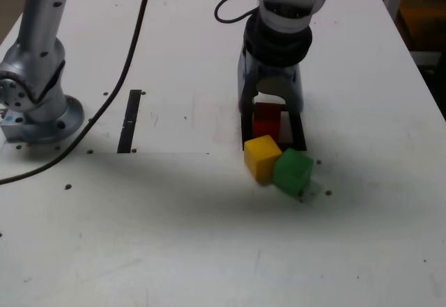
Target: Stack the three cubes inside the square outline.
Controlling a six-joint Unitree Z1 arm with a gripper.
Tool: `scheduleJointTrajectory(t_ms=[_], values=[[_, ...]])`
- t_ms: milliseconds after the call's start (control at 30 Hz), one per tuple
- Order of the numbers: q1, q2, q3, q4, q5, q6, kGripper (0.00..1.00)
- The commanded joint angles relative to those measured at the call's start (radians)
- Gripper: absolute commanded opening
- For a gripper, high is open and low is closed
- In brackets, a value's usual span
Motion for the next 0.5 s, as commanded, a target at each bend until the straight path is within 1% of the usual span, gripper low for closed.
scheduleJointTrajectory(t_ms=[0,133,233,300,400,467], values=[[-0.001,-0.030,0.006,0.011,0.011,-0.008,0.73],[0.000,-0.071,0.020,0.046,0.033,-0.033,0.74],[0.000,-0.127,0.025,0.098,0.052,-0.061,0.74],[-0.003,-0.168,0.019,0.137,0.059,-0.077,0.74],[-0.029,-0.223,-0.011,0.202,0.051,-0.110,0.74],[-0.054,-0.233,-0.028,0.218,0.037,-0.128,0.74]])
